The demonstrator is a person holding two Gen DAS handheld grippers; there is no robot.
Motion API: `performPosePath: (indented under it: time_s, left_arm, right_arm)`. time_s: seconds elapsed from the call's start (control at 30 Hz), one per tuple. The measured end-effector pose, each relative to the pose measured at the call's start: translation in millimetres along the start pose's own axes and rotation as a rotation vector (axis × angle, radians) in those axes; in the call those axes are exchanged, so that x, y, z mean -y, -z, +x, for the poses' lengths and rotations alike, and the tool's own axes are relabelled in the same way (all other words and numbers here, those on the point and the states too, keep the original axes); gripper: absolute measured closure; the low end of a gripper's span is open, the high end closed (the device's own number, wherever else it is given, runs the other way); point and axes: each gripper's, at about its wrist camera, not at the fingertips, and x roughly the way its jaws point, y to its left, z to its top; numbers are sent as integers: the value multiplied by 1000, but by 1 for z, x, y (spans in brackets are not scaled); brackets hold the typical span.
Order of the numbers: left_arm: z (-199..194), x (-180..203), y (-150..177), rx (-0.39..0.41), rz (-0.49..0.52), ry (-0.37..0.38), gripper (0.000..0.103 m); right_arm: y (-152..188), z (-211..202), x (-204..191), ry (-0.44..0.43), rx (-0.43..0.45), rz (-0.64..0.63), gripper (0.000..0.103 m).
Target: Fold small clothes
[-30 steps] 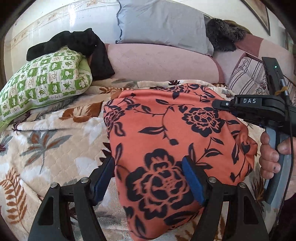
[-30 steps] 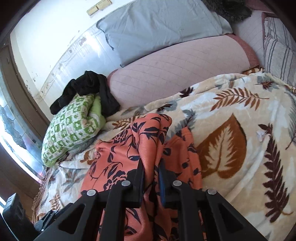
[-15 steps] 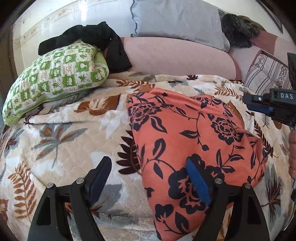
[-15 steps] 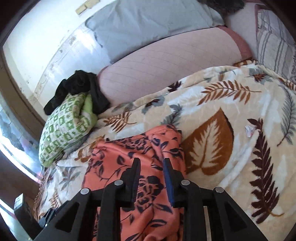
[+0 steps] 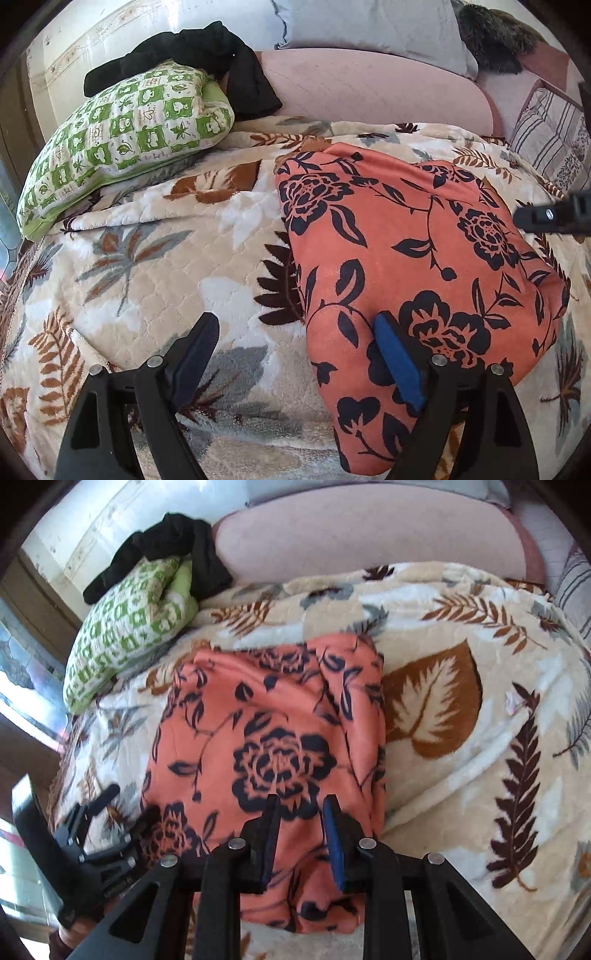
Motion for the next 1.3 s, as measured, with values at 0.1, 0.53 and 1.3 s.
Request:
performPosePath:
  time_s: [0.1,0.53,1.3]
  left_arm:
    - [3,-2,1,-13,-33,4,10]
    - [15,-7,8,-71,-117,56,0]
    - [8,-7,9,-62,-105,36,0]
  right_arm:
    - [-24,14,-4,-5,79,38,76]
    - [-94,76,-33,2,41,131,73]
    - [-24,29,-56,11,60,36,66]
